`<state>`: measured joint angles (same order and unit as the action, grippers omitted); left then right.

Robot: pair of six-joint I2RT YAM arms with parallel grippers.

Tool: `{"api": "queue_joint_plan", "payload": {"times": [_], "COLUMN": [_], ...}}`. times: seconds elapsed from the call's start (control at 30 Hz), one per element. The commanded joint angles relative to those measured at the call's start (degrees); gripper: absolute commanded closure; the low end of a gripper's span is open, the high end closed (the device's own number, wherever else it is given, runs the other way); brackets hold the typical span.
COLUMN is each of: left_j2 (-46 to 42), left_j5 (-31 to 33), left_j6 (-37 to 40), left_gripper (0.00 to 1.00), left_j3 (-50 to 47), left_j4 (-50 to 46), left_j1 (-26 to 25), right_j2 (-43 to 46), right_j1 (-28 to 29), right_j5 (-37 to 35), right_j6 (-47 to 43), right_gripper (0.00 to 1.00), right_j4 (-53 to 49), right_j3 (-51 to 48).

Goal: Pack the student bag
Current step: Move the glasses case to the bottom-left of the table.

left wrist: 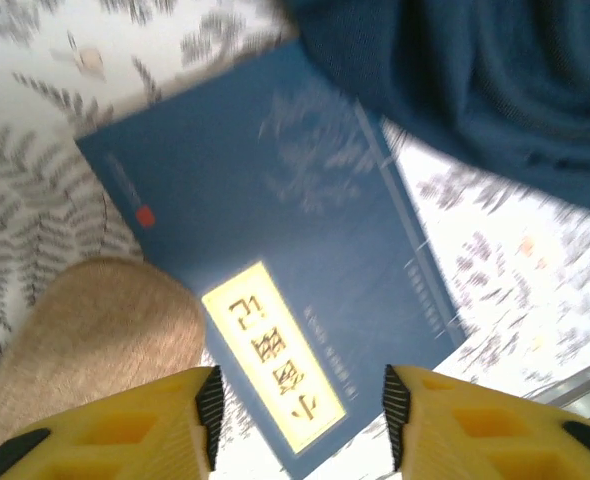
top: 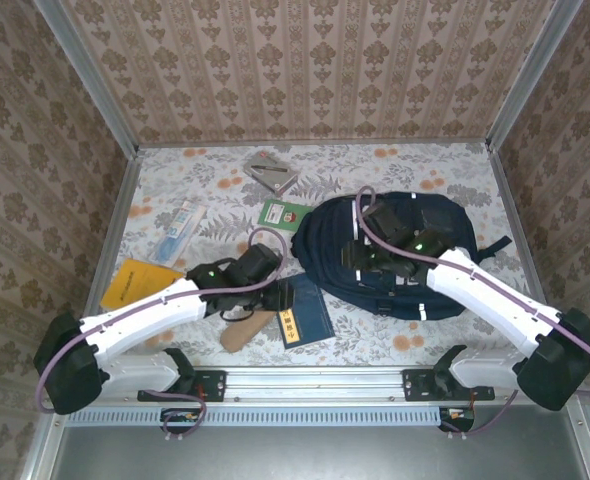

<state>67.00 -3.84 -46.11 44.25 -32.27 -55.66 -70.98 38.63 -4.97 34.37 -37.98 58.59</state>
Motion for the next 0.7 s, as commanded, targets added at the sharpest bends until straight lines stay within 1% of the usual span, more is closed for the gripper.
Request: {"api": "queue_joint_plan", "payload": {"times": [0.0,0.2,0.3,0.37,0.5,0.57,0.6,0.67], "left_j2": [0.1,1.8,2.7,3.8,5.3,5.0,4.7,4.2], "left_j5": [-1.6,-0.2,1.5,2.9,6.1,6.4,6.6,6.1], "left_j6": [-2.1,-2.4,-2.3,-1.1,3.1,5.4,6.3,7.8], "left_gripper": [0.54,0.59,0.62,0.62,0.62,0.62,0.62,0.62], "left_j3": [-3.6,-7.3,-8.4,-8.8,-8.2,-8.0,-7.7,-6.3], "left_j4": [0.3,-0.3,-0.4,-0.8,-2.5,-2.4,-2.2,-2.9], "left_j1": [-2.0,-2.7,-2.0,-0.6,6.0,9.9,11.8,14.3], "right_j2": [0.3,-2.3,-4.3,-5.6,-8.0,-8.3,-10.0,-10.6], "right_j1": [5.0,13.7,16.6,18.0,18.9,19.0,19.0,19.1], "right_j5": [-3.2,-4.3,-4.5,-4.4,-2.3,-1.4,-1.1,0.0], "right_j6": [5.7,12.0,14.4,15.1,15.3,14.8,14.5,14.4], "right_gripper": [0.52,0.52,0.52,0.52,0.52,0.52,0.52,0.52], "right_j4": [3.4,6.9,10.0,11.0,13.3,13.7,13.7,14.5], "right_j3": [-2.4,-6.2,-7.2,-7.4,-7.4,-7.0,-6.7,-6.9]}}
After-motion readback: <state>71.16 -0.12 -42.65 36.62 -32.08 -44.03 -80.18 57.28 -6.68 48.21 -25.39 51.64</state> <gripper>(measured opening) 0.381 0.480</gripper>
